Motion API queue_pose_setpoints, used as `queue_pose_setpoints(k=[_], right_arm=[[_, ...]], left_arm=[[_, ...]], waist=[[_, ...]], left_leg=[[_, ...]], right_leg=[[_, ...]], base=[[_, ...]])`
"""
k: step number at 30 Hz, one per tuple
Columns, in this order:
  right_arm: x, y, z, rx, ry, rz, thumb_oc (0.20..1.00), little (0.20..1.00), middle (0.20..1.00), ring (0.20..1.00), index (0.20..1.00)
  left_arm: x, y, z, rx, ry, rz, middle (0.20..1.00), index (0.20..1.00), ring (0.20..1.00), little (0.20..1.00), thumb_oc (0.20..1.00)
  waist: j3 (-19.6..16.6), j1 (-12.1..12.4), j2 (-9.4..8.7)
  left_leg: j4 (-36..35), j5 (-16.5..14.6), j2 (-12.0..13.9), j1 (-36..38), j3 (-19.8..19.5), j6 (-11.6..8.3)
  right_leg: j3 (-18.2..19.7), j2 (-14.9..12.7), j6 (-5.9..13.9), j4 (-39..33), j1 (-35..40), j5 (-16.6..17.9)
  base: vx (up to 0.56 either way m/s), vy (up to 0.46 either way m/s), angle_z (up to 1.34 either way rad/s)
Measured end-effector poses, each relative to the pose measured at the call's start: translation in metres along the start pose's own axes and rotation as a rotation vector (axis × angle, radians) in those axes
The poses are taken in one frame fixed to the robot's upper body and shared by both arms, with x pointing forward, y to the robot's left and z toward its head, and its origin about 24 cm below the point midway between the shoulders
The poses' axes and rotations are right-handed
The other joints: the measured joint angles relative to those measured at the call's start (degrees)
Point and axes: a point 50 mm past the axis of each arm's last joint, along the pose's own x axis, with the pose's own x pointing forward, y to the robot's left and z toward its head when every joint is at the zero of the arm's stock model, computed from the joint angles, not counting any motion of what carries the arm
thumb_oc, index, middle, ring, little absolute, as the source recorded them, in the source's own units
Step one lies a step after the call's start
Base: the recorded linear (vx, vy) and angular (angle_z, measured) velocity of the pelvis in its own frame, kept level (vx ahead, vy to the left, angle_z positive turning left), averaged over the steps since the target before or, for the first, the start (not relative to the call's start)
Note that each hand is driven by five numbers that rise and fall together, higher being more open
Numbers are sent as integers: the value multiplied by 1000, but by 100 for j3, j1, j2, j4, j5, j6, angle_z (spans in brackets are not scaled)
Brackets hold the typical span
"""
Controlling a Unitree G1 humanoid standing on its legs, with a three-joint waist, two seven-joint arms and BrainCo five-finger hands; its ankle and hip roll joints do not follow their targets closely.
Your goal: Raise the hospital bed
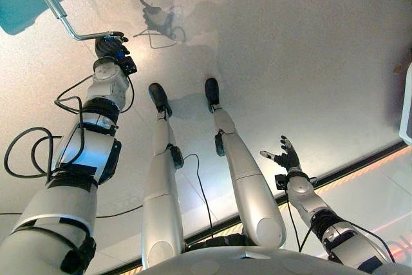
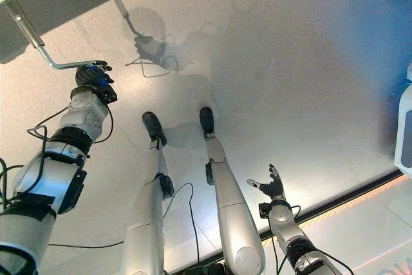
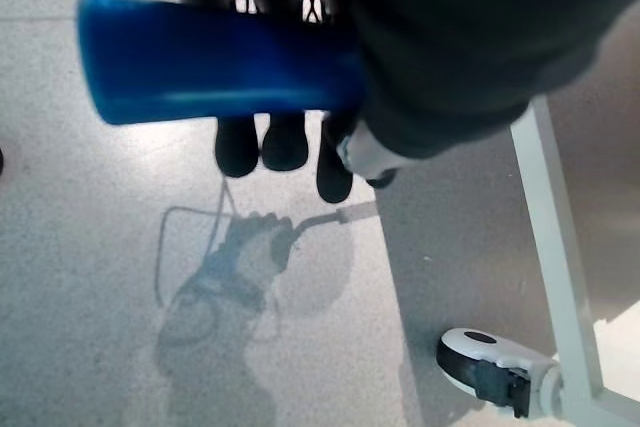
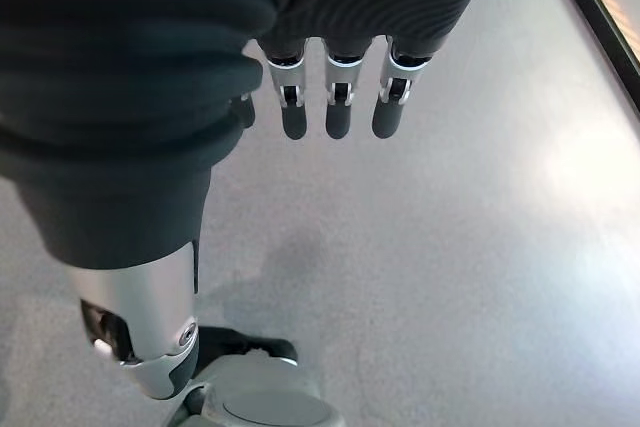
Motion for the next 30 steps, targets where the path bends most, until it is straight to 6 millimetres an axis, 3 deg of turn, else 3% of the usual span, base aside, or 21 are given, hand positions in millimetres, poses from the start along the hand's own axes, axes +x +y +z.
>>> queue_pose_setpoints(k=[18, 23, 30], right_arm=[[0, -1, 0, -9, -5, -1, 1000, 1000, 1000, 1000, 1000], [0, -1, -2, -13, 2, 0, 1000, 1000, 1000, 1000, 1000], [0, -2, -3, -15, 7, -2, 1000, 1000, 1000, 1000, 1000]], left_arm=[[0, 11, -7, -14, 15, 32, 200, 200, 200, 200, 200], [1, 12, -4, -14, 5, 33, 200, 200, 200, 200, 200], [1, 10, -3, -14, 7, 11, 200, 200, 200, 200, 200]], waist=[[-1, 28, -21], [-4, 23, -161], [-3, 24, -177]], left_leg=[[4, 85, 23, -97, -223, -23], [7, 154, 34, -89, -408, -49], [10, 186, 43, -83, -533, -65]], right_leg=[[-228, -2, -4, -4, 24, 2], [-356, 1, -6, -25, 117, 4], [-523, 4, -7, -44, 217, 4]], base=[[2, 4, 3], [12, 11, 11], [6, 10, 6]])
